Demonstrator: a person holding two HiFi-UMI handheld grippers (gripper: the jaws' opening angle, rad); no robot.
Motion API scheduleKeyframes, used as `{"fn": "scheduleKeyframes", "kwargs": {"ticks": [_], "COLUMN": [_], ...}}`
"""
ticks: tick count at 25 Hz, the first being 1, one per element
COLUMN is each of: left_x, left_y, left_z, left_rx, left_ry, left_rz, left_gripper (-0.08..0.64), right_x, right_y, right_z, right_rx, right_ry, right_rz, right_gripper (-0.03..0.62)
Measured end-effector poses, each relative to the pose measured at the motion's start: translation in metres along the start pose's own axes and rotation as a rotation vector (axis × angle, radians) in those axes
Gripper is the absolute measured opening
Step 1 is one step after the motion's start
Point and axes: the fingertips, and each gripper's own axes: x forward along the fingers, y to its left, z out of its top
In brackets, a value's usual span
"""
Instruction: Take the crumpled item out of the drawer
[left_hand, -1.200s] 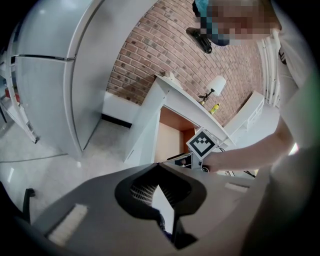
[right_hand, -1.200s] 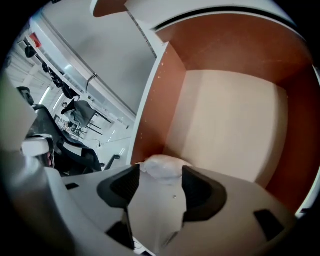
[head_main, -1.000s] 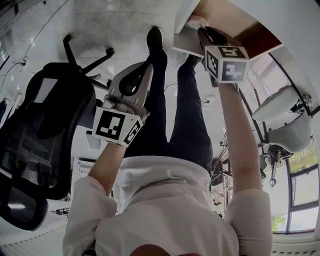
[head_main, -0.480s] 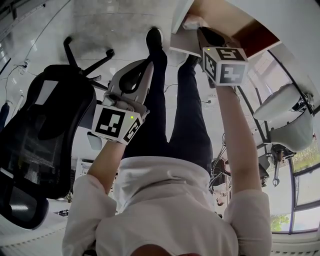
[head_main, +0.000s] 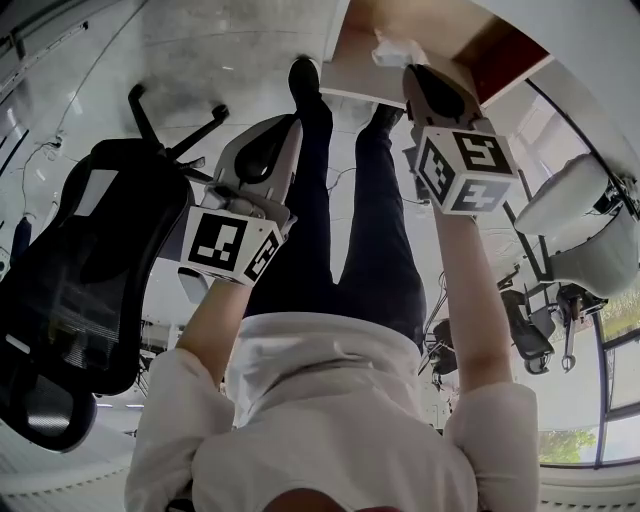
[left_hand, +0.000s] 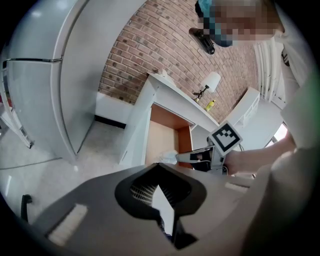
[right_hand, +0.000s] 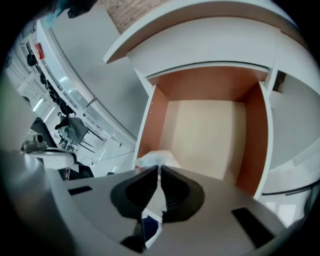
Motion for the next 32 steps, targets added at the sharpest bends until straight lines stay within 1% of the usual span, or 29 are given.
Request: {"fn": "scheduleKeyframes", "kwargs": {"ticks": [5,11,14,19,26,30,32], "left_x": [0.002,0.008,0.01,0.011,0.005,0.001,-0.002], "left_y": [-0.013,-0.04,-0.05,-0.067,-0.083,-0.105,-0.114], "left_z": [0.005,0.001,-0.006,-0.015,-0.023,-0.025,-0.023], "left_rx": [0.03,0.059,0.07,0.1,0.128,0.16,0.164], "left_ry": [-0.004,0.008,0.019,0.031,0.042,0.047,0.04], "left_rz": [-0.01,-0.03,-0.045,-0.074,-0.091,-0.139,-0.148], "left_gripper": [0.009,0.009,0.009,0.009,0.009,0.009,0.009], "right_x": [-0.048,-0.103,-0.113,-0.118,-0.138,-0.153,-0.161], "right_y": [0.001,0.0,0.005,0.008,0.012,0.015,0.016], "right_z": [0.005,0.002,-0.009,-0.033,-0.047,-0.048,-0.047], "right_rx": [0.06,0.084,0.072,0.096,0.12,0.123,0.122], "right_ry": [-0.111,-0.232,-0.25,-0.262,-0.287,-0.313,-0.324], "right_rz": [-0.027,-0.066,-0.066,-0.074,-0.08,-0.091,-0.096], "right_gripper": [0.026,0.026,0.026,0.026,0.026,0.026,0.026]}}
